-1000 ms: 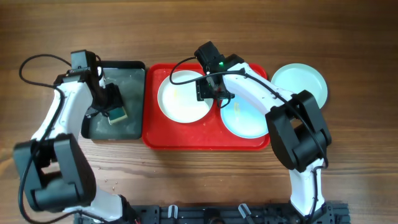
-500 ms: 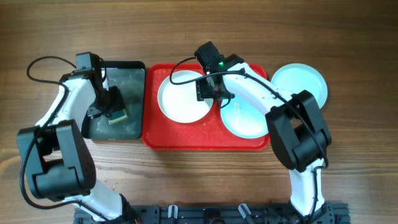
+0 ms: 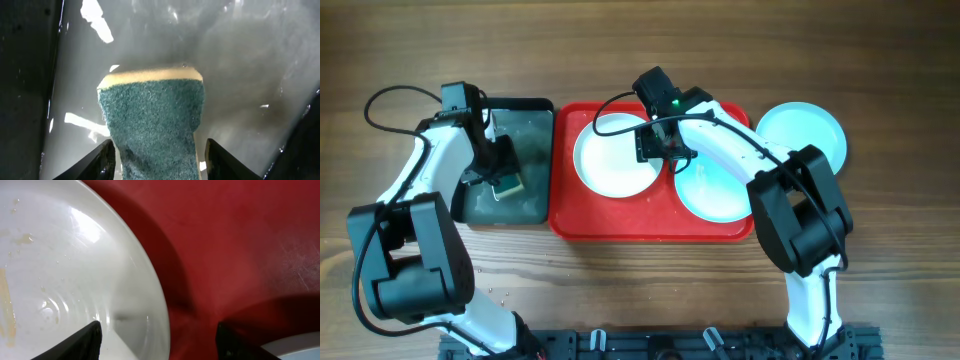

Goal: Clean dirty plates on tray and stack at the side
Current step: 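Lower left gripper into basin and grasp the green sponge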

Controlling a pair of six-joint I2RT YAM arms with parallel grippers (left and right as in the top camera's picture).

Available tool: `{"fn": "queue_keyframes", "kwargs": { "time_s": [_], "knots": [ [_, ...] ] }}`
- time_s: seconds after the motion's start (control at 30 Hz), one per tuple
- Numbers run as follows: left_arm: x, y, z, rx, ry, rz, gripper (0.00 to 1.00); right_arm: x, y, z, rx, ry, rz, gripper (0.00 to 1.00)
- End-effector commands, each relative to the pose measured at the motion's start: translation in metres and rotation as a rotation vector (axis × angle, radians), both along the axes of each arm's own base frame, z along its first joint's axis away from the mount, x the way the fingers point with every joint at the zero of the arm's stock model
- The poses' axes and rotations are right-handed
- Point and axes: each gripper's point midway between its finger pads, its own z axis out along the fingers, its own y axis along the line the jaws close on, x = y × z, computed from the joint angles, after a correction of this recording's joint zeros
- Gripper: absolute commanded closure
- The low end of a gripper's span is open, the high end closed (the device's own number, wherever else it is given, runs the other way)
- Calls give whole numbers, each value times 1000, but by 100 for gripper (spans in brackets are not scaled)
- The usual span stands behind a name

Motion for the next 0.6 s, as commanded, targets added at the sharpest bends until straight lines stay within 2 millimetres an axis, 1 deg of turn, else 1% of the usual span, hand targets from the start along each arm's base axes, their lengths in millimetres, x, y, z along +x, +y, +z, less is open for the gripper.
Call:
{"fn": "queue_keyframes", "kwargs": {
  "time_s": [0.0, 0.17, 0.3, 0.33, 0.4, 0.43, 0.5, 0.57],
  "knots": [
    [-1, -4, -5, -16, 7, -16, 47, 3, 1, 17, 28, -26, 0, 27],
    [-1, -4, -6, -16, 10, -15, 47, 3, 1, 17, 28, -26, 0, 27],
    [-6, -5, -12, -17, 24, -15, 47, 3, 1, 17, 29, -26, 0, 27],
    [-6, -4, -13, -10, 25, -14, 48, 3, 1, 17, 29, -26, 0, 27],
    [-4, -3, -13, -6, 18, -11, 54, 3, 1, 17, 29, -27, 0, 27],
    [-4, -3, -13, -7, 18, -7, 55, 3, 1, 17, 29, -27, 0, 27],
    [-7, -3, -14, -8, 24, -5, 51, 3, 1, 17, 29, -26, 0, 27],
    [-9, -4, -16, -10, 29, -2, 52, 3, 1, 17, 28, -26, 1, 27]
  ]
}}
